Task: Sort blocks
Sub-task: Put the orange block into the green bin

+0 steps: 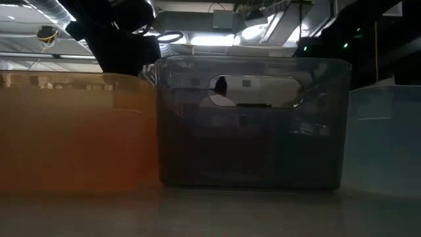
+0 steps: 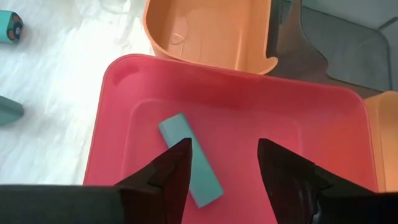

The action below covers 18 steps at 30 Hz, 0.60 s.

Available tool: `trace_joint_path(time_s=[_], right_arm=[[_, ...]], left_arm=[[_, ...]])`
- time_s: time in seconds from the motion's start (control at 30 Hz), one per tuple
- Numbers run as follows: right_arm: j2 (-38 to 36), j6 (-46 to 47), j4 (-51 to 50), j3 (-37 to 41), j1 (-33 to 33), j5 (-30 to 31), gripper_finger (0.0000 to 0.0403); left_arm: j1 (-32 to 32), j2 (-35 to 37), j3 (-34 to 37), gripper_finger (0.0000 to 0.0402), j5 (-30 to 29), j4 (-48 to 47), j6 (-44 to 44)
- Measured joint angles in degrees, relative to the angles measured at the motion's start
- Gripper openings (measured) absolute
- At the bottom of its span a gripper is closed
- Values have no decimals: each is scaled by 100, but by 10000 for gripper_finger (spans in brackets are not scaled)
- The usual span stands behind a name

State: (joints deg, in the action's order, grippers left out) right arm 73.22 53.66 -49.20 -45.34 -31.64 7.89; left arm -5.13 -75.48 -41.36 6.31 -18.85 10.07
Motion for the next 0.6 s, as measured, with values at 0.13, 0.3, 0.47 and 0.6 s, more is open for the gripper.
trace_joint_path(time_s=[0.13,0.3,0.47,0.6], right_arm=[[463,14,4,0,11,-56,256],[920,43,60,0,11,-108,256],[1224,55,246,0,11,-159,256],[1437,53,267,3,11,-210,256]], left_arm=[[0,0,0,171,0,2,-1],[0,0,0,171,0,2,-1],[0,1,0,171,0,2,-2],[0,2,0,171,0,2,-2]])
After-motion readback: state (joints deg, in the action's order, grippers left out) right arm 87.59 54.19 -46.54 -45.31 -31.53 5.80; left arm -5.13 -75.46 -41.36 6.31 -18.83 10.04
